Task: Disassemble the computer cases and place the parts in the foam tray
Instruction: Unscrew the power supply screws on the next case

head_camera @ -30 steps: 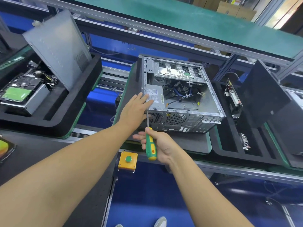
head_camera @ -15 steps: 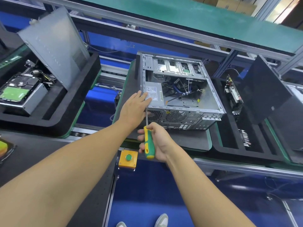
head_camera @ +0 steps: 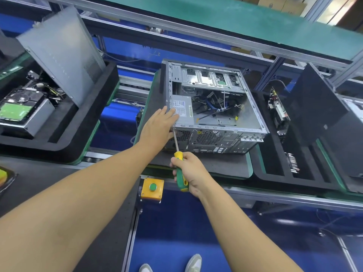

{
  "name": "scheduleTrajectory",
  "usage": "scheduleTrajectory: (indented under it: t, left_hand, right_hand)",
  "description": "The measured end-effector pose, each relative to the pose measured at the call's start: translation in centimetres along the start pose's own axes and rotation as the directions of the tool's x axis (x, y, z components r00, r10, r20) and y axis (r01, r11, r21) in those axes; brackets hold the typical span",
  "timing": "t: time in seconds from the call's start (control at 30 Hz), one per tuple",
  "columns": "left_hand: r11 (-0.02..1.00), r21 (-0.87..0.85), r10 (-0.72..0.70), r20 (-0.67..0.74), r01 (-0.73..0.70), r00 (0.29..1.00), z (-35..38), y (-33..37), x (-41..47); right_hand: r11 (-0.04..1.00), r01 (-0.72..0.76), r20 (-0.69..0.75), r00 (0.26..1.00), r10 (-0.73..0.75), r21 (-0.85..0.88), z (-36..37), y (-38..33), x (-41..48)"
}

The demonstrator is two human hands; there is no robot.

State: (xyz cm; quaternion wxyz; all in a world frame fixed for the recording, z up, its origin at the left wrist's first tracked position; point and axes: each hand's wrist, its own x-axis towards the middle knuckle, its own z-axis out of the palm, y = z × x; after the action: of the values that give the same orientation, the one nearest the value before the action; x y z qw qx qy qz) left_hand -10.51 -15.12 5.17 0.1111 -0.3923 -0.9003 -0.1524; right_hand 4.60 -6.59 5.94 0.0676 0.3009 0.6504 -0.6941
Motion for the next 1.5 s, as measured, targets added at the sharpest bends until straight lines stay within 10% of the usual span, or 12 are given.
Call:
scheduleTrajectory:
  t: [0.13,0.23,0.4,0.5,0.57,1.2,1.37,1.5]
  left_hand:
    - [0.988,-0.155,0.006,0.038,0.000,0.999,0.2,-0.4,-1.5]
    - [0.868,-0.438,-0.284,-0.051,0.234,0.958,0.4,0.4,-3.7]
    - [0.184,-0.788,-0.791,0.236,0.588,0.564,0.2,3.4,-4.2]
    - [-0.372,-0.753,-0.630,0.634,0.543,0.448,-0.1,4.5,-3.2]
    - [-0.487,-0.729,-0.558,0.684,0.482,0.470,-0.1,4.6,-2.9]
    - [-0.542,-0.744,-0.444,0.649,0.391,0.618,-0.2,5.6,-3.4]
    - [-0.269,-0.802,-0.300,0.596,0.534,0.744,-1.0,10.8,-1.4]
    - [0.153,-0.892,-0.271,0.376,0.425,0.886,-0.8,16.3,1.2]
  right_hand:
    - [1.000,0.004,0.045,0.999,-0.004,0.005,-0.2,0.3,0.1]
    - [1.000,0.006,0.044,0.999,-0.006,-0.004,-0.4,0.6,0.2]
    - [0.999,0.024,0.063,0.998,-0.021,-0.038,-0.7,1.0,0.3]
    - [0.999,0.030,0.072,0.997,-0.027,-0.037,-0.7,1.1,0.1]
    - [0.999,0.031,0.070,0.997,-0.028,-0.040,-0.8,1.1,0.1]
    - [0.993,0.095,0.022,0.995,-0.097,0.072,-5.4,1.3,-0.3]
    - [0.979,0.198,-0.140,0.972,-0.191,0.039,-9.0,-1.0,-0.5]
    - [0.887,0.103,-0.118,0.991,-0.055,0.451,-13.0,-2.3,-0.8]
